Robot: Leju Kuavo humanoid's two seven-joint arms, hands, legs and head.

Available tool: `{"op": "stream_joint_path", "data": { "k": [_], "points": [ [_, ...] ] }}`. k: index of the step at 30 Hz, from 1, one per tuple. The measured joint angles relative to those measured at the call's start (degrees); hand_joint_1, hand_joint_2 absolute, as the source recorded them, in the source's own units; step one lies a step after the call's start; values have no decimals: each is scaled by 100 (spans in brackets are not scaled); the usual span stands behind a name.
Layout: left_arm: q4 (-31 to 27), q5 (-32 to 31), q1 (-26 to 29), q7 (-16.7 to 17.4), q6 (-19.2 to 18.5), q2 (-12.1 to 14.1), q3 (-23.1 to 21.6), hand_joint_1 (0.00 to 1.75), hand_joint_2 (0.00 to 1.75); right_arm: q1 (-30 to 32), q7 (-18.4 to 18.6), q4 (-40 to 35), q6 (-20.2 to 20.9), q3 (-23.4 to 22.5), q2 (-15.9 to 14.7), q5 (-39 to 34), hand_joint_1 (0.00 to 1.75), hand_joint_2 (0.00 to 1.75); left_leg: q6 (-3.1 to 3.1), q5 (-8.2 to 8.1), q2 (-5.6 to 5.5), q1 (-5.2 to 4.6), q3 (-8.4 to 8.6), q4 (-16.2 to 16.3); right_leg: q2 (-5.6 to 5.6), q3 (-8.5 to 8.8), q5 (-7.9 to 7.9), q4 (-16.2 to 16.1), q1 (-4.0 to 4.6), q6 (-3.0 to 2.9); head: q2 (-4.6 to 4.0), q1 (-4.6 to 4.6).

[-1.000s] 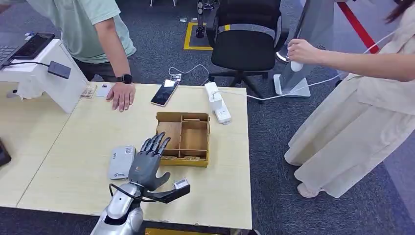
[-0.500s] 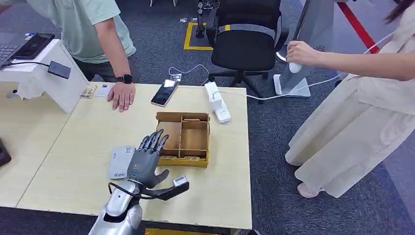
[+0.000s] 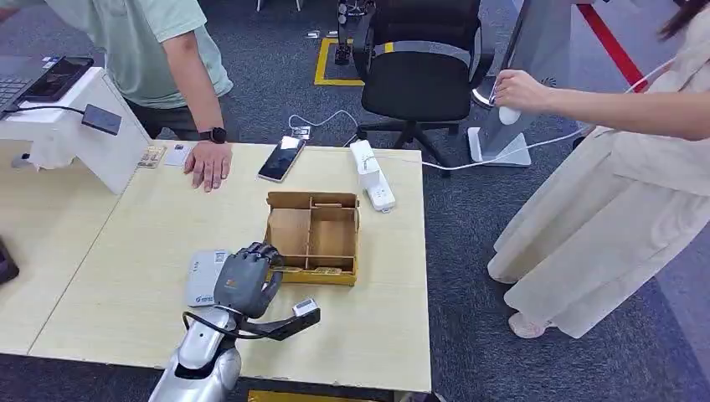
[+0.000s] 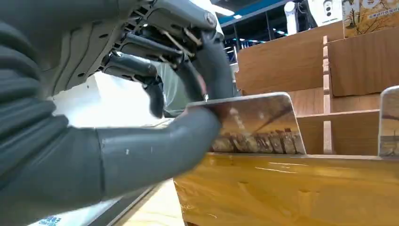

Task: Pass the card to the sensor for recognition and then transmit it.

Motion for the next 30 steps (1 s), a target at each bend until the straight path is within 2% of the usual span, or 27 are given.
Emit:
{"op": "stream_joint_path", "data": {
  "k": [19, 30],
  "points": [
    [26, 218, -2, -125, -35, -2, 0, 175, 175, -1, 33, 0, 0, 0, -2, 0, 0, 0, 0, 0, 0, 0, 1, 0, 0, 0, 0, 0, 0, 0, 2, 2],
    [-153, 350, -189, -227, -17, 7, 0, 175, 175, 13, 404, 31, 20, 230, -77, 0, 0, 0, 0, 1, 0, 0, 1, 1, 0, 0, 1, 0, 0, 0, 0, 2]
  ]
}}
